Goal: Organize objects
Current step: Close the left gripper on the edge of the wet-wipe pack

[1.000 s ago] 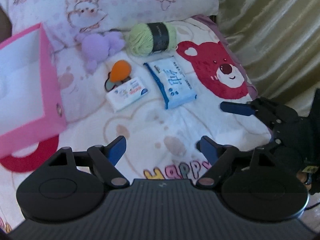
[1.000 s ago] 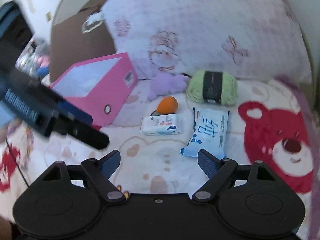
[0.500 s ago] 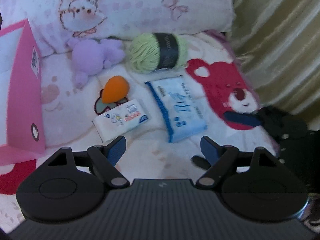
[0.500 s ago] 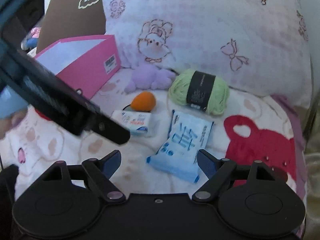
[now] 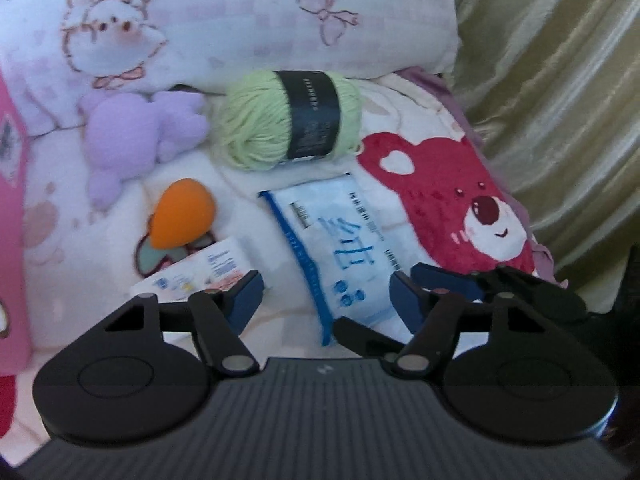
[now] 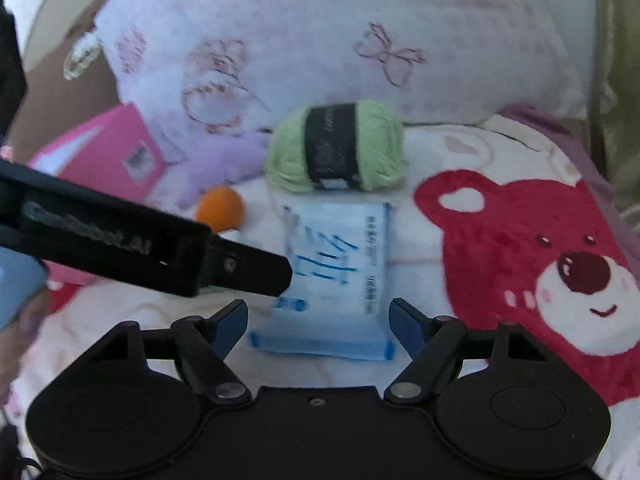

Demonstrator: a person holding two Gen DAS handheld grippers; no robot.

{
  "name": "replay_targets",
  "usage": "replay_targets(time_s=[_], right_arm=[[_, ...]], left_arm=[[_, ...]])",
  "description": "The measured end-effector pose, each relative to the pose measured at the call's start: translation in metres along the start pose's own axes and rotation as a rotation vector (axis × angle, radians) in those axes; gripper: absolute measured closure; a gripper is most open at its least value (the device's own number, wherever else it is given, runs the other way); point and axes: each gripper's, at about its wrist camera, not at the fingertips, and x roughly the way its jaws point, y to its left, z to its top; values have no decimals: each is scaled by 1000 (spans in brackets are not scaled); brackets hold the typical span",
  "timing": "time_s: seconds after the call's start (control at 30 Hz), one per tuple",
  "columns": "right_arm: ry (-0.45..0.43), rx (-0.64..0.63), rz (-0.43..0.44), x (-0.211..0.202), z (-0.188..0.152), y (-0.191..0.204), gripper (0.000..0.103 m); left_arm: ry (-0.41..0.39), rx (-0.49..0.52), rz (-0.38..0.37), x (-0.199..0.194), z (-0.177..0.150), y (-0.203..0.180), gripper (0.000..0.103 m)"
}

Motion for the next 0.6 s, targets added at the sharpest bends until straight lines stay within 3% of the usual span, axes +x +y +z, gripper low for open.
replay_targets(time_s=[0.17, 0.3, 0.43, 0.6], right_arm=[[5, 39, 2, 5, 6, -9, 22], [60, 142, 64, 11, 4, -24, 28], [46, 43, 52, 13, 4, -11, 35], [39, -35, 35, 16, 3, -3, 35]], left_arm=[[26, -53, -9, 19, 1, 3, 59], [55, -93, -1, 32, -1, 12, 65], [60, -103, -32, 37, -1, 15, 77], [33, -98, -17, 41, 3, 13, 79]])
